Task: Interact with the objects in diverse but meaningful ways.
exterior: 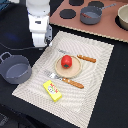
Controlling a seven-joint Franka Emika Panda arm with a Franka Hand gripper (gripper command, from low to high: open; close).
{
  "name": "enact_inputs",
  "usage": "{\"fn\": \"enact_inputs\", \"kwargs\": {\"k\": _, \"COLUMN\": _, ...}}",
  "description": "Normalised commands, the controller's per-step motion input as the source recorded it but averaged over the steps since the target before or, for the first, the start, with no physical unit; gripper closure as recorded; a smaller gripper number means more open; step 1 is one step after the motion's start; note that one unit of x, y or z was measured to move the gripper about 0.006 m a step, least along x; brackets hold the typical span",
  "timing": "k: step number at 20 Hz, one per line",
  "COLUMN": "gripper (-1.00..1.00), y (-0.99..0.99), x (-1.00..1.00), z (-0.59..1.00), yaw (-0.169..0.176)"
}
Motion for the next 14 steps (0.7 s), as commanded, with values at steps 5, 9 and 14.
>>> {"fn": "enact_inputs", "kwargs": {"k": 5, "gripper": 1.0, "y": 0.01, "x": -0.18, "z": -0.03, "yaw": 0.038}}
{"fn": "enact_inputs", "kwargs": {"k": 9, "gripper": 1.0, "y": 0.24, "x": -0.01, "z": -0.26, "yaw": 0.07}}
{"fn": "enact_inputs", "kwargs": {"k": 14, "gripper": 1.0, "y": 0.21, "x": 0.0, "z": -0.71, "yaw": 0.078}}
